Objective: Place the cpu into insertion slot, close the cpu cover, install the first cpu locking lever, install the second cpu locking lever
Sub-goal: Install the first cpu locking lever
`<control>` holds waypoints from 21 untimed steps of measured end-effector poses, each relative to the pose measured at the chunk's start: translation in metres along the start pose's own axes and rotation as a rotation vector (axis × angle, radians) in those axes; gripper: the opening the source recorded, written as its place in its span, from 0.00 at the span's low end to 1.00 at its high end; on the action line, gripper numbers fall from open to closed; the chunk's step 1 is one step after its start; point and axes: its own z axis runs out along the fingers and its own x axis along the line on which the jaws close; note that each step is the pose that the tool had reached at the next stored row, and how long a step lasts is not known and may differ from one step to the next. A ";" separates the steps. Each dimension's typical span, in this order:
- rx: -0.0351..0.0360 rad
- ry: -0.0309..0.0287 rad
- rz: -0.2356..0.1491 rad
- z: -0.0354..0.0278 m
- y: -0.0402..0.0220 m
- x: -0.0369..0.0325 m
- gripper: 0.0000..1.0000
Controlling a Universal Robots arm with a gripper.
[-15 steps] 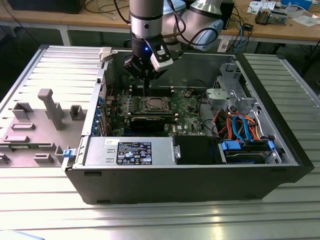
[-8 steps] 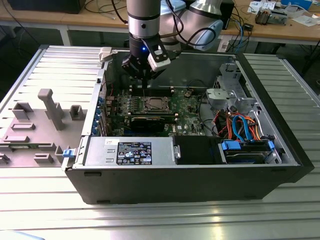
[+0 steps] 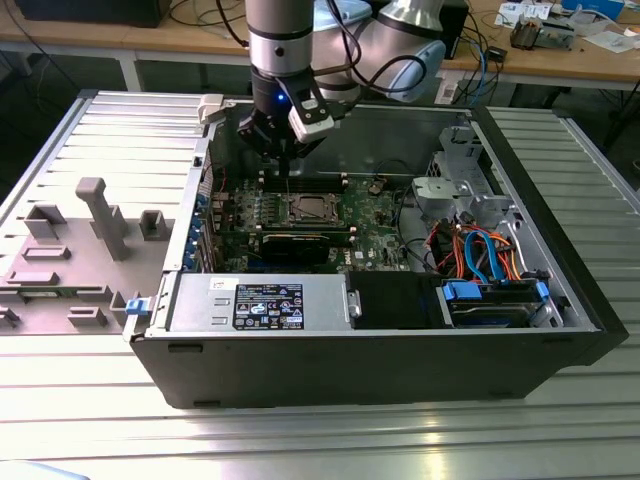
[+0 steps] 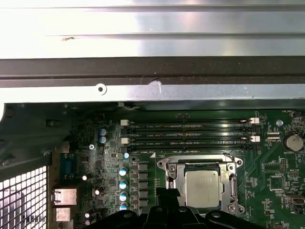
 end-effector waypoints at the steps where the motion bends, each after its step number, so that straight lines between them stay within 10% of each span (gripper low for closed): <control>1: 0.0000 0.0000 0.000 0.0000 -0.0001 0.0012 0.11; 21: -0.0001 0.0020 -0.055 0.0018 0.0124 0.0087 0.11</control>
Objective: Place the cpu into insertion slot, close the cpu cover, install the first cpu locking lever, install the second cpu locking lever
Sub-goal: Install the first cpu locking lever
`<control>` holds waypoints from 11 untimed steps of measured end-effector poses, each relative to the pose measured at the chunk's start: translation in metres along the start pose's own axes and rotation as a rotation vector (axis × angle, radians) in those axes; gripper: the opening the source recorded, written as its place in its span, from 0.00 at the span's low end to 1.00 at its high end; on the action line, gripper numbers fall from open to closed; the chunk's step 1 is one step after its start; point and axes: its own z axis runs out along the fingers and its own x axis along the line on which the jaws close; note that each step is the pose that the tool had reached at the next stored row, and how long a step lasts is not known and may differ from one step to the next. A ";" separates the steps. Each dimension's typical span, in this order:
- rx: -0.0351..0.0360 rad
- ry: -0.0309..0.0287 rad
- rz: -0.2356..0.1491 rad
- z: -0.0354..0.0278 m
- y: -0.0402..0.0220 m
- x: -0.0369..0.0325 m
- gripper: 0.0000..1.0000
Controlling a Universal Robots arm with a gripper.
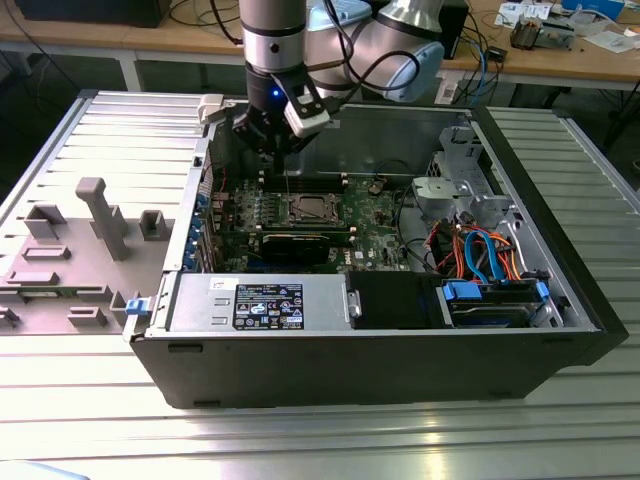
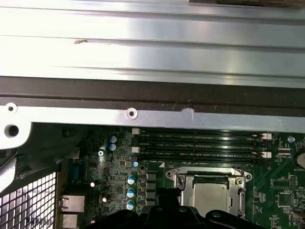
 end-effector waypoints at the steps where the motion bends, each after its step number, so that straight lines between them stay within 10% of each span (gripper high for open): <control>1: -0.0001 0.0000 -0.001 0.0001 0.0005 0.0000 0.11; 11: -0.0006 0.0002 -0.003 0.0019 0.0044 -0.0005 0.11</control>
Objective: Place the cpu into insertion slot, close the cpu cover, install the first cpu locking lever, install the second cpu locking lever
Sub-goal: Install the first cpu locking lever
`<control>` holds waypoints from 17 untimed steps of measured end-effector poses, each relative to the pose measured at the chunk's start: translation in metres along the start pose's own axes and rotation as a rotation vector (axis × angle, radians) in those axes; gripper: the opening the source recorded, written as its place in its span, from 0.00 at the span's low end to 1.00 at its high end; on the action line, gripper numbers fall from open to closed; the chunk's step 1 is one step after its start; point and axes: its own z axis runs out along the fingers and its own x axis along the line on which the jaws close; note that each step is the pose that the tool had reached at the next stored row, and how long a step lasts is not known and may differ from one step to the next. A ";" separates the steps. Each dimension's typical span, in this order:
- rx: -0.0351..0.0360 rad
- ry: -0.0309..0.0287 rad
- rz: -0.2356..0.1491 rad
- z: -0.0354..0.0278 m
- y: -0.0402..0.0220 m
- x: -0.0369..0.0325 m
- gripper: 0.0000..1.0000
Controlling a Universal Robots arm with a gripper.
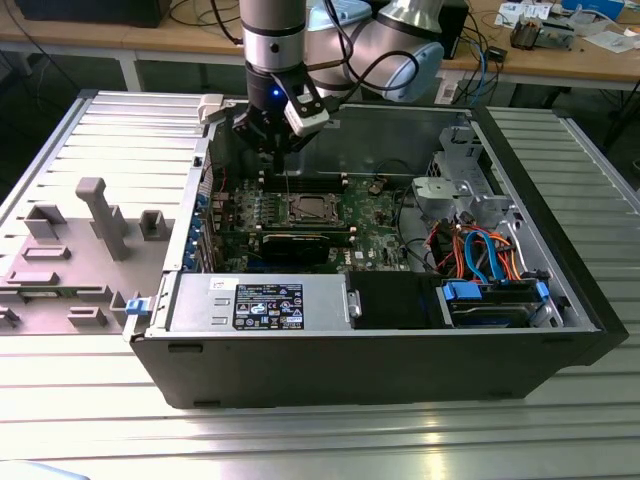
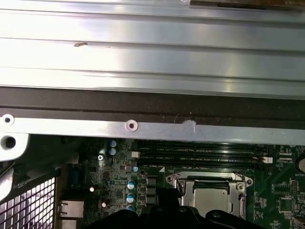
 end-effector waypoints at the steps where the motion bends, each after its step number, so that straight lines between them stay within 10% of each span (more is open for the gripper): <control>1: 0.0000 0.0001 0.000 0.0000 0.0006 -0.0006 0.11; 17: 0.0020 0.0002 0.000 0.0017 0.0020 -0.0115 0.11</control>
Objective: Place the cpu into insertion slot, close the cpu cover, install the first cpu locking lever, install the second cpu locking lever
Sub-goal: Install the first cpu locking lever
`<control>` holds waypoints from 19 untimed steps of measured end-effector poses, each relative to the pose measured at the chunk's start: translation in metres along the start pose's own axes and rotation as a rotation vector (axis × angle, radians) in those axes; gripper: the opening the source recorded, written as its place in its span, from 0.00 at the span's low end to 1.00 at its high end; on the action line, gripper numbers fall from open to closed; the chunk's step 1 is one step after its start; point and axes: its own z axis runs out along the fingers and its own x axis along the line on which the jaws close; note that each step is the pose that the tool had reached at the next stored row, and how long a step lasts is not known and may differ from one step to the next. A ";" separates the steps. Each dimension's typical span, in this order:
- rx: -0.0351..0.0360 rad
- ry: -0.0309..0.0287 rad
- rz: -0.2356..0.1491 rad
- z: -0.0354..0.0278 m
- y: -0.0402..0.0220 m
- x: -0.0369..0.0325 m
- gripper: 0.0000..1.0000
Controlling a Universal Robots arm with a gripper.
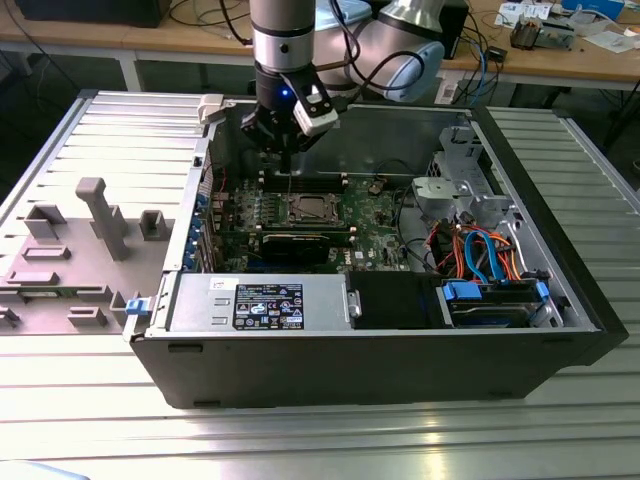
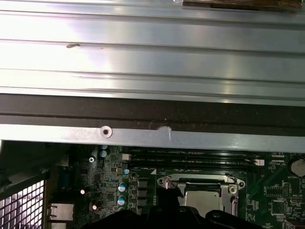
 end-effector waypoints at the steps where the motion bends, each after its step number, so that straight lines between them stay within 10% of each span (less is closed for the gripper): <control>1: 0.0000 -0.0001 0.000 0.0002 0.0000 -0.0023 0.11; 9: -0.0016 -0.0003 0.002 0.0046 -0.0010 -0.0216 0.11; 14: -0.0302 -0.0018 0.007 0.0072 -0.0013 -0.0244 0.11; 19: -0.0297 -0.0009 -0.004 0.0194 -0.0004 -0.0289 0.11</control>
